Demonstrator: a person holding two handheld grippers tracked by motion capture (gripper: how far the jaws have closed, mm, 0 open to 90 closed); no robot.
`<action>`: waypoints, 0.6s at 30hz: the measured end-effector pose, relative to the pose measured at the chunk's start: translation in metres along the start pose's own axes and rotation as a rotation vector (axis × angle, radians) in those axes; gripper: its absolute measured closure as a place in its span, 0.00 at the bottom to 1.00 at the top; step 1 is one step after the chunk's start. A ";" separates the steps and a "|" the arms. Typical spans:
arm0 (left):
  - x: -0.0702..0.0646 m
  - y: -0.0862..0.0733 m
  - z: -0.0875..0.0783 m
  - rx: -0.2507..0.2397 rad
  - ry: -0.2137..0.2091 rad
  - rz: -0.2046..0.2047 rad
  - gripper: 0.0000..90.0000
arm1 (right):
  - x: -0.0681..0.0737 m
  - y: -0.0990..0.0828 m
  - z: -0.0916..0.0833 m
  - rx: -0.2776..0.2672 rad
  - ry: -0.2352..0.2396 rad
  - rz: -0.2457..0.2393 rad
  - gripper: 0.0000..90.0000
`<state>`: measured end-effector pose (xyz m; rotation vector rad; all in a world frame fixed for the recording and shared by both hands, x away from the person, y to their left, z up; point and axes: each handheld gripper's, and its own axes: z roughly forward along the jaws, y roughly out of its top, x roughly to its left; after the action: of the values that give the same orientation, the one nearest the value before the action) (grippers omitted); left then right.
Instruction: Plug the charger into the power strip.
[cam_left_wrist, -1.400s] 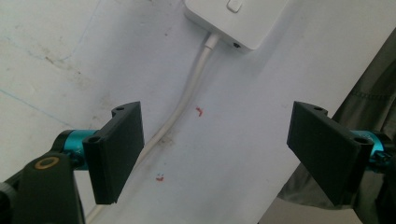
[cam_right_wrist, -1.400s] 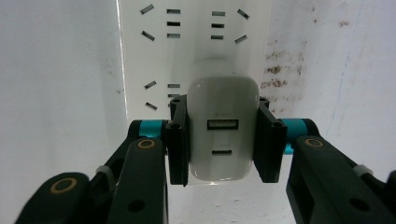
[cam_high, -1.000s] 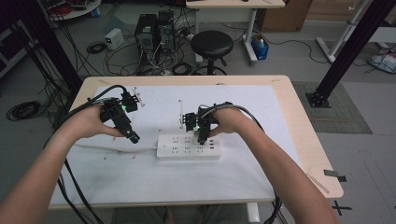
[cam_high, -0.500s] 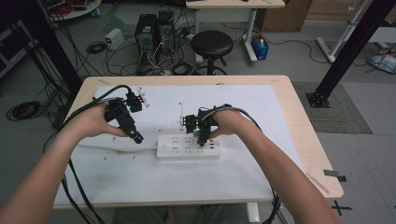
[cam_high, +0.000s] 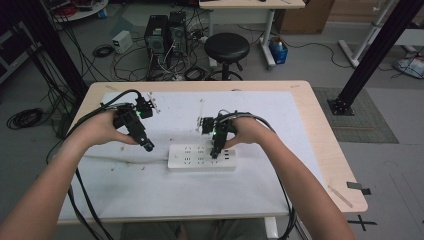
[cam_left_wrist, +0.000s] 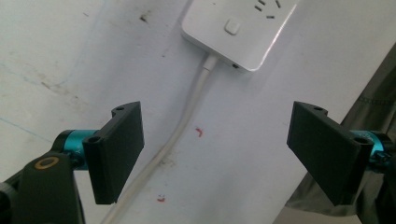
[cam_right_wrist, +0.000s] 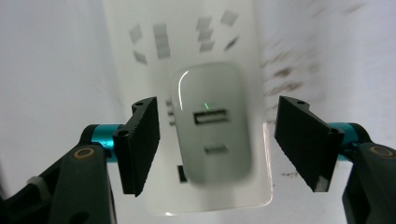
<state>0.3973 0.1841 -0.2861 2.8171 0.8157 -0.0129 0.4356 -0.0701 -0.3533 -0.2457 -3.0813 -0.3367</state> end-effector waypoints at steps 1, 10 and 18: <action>0.000 0.000 -0.001 0.000 0.006 0.002 0.21 | -0.001 -0.006 -0.012 -0.044 -0.023 0.030 0.26; -0.004 0.004 -0.013 0.011 0.056 0.037 0.21 | -0.001 -0.087 -0.104 -0.125 -0.241 0.448 0.20; -0.002 0.009 -0.023 0.011 0.084 0.036 0.21 | 0.003 -0.129 -0.129 0.064 -0.376 0.680 0.20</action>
<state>0.3994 0.1801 -0.2620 2.8596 0.7848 0.1074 0.4137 -0.2220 -0.2545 -1.4415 -3.0733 -0.1697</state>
